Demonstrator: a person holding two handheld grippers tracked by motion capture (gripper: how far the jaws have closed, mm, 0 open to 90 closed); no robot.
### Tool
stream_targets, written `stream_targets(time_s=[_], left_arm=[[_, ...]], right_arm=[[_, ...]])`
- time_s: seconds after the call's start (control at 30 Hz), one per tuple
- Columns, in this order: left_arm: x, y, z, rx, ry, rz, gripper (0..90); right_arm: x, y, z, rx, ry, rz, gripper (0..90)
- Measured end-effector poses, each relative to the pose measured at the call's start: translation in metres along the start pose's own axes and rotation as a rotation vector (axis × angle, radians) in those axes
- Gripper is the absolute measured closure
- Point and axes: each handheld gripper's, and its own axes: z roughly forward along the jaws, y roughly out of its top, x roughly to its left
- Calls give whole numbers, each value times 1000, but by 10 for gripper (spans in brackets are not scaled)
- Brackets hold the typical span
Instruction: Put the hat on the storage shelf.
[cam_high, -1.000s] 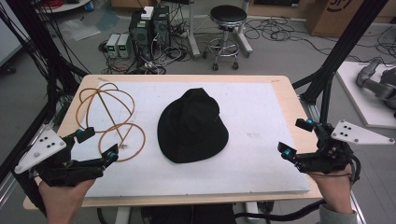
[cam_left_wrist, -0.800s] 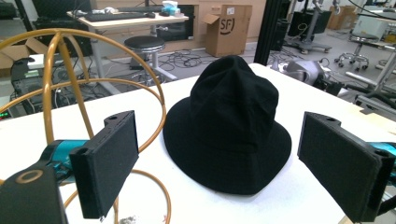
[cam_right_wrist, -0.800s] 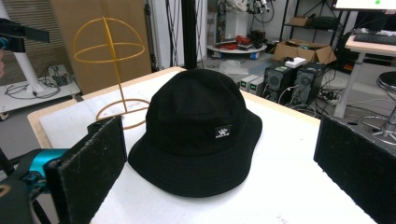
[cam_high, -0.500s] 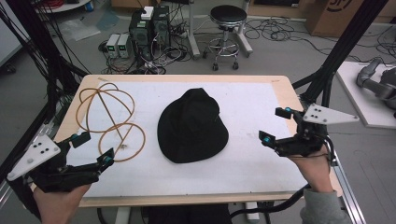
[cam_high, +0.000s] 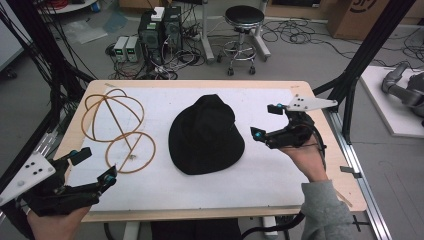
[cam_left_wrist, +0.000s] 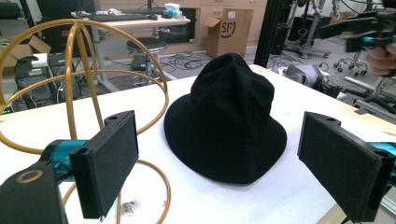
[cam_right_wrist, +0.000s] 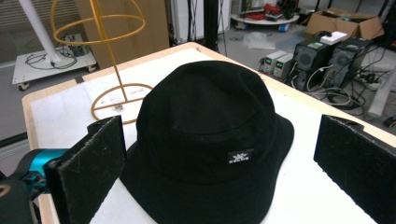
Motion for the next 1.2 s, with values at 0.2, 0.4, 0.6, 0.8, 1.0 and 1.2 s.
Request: stream_targets(time_s=[0.2, 0.4, 0.6, 0.8, 1.0, 1.2], left_arm=[[-3, -5, 0, 4, -4, 6, 127], [-3, -8, -4, 6, -4, 4, 127], [-2, -10, -12, 9, 14, -2, 127], [-2, -12, -19, 10, 20, -1, 128], [-5, -15, -24, 14, 25, -1, 127], [-7, -19, -29, 30, 38, -2, 128]], right_arm=[[0, 8, 23, -5, 35, -10, 20], [0, 18, 50, 7, 81, -26, 21], [-2, 28, 79, 25, 134, -49, 20], [-3, 32, 109, 49, 198, -78, 21], [-5, 28, 132, 41, 226, -113, 21], [-6, 29, 147, 26, 237, -130, 21]])
